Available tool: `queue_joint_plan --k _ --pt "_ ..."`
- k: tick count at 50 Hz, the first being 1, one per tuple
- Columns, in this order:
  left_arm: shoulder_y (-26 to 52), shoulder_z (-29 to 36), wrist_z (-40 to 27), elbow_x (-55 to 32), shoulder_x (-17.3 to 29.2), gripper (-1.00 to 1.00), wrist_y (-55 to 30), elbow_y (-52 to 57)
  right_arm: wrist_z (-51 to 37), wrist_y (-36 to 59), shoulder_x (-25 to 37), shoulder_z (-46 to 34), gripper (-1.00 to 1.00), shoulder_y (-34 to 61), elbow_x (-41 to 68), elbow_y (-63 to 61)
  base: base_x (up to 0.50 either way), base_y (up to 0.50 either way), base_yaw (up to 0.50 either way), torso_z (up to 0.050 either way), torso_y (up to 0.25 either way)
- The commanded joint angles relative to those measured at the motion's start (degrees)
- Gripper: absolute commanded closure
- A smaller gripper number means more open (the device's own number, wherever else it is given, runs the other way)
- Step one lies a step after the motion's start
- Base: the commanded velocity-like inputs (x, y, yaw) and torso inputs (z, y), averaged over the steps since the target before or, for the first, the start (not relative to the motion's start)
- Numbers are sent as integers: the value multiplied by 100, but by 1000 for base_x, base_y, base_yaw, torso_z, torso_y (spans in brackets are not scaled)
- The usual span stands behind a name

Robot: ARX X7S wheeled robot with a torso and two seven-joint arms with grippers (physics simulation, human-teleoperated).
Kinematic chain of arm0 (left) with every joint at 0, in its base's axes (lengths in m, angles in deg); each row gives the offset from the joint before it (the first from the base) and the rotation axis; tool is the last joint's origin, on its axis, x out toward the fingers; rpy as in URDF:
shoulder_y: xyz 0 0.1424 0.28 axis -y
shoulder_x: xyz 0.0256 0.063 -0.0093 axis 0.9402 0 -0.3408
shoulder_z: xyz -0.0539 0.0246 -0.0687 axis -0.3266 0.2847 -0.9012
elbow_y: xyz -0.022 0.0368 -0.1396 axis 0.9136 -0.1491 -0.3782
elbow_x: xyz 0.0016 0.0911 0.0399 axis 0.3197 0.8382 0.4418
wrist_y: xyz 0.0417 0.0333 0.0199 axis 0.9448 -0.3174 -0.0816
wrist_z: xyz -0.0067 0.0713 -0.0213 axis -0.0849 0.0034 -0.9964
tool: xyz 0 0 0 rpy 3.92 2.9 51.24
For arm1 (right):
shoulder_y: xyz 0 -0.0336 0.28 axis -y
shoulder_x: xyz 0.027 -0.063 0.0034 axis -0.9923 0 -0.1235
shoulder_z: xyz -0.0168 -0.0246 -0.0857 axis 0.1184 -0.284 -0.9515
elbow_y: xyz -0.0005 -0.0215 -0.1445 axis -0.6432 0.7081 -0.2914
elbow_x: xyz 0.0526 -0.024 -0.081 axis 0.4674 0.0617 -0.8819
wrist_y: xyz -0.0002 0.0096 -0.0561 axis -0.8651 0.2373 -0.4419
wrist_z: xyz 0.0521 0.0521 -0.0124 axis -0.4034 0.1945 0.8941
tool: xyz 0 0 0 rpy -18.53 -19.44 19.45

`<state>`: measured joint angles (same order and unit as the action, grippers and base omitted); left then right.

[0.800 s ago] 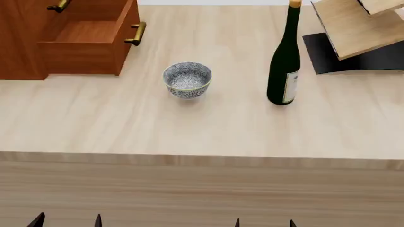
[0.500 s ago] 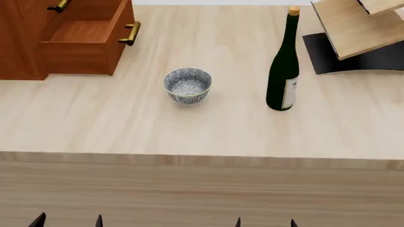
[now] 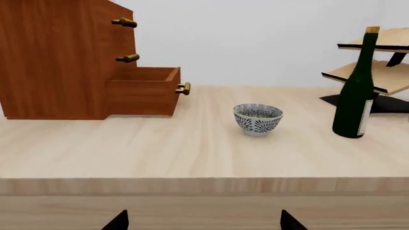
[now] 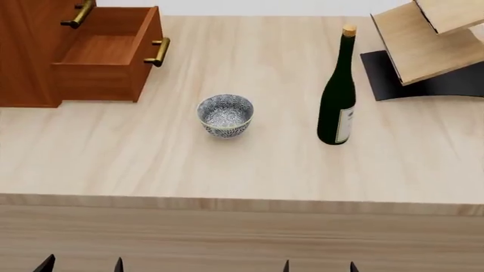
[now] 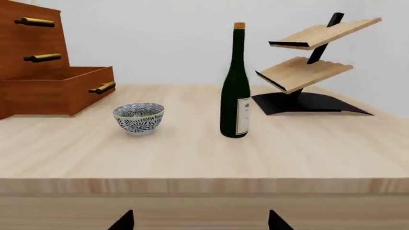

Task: Put the bowl in the bottom drawer of the cabinet.

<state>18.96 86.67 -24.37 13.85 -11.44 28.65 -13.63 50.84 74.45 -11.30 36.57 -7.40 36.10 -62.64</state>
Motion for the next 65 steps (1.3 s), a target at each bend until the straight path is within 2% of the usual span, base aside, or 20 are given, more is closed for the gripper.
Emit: queue_joint_plan --k 1,24,36,50,65 --pt "-12 99 -66 -89 99 -100 -36 78 -100 12 82 -101 -100 -7 55 -65 0 0 0 50 0" --pt "42 149 -144 -231 397 -100 -298 451 -296 210 284 -199 -100 12 79 -408 0 0 0 49 0" --pt "458 31 -185 -269 818 -100 -999 1427 -474 990 578 43 -100 347 148 -1398 0 0 0 0 0" --pt "1302 -49 -323 -530 938 -100 -2025 2492 -577 1712 790 134 -100 706 211 -2193 0 0 0 0 0" --pt "2170 -287 -427 -755 1135 -100 -2681 3159 -624 2353 955 179 -100 1208 292 -2728 0 0 0 0 0"
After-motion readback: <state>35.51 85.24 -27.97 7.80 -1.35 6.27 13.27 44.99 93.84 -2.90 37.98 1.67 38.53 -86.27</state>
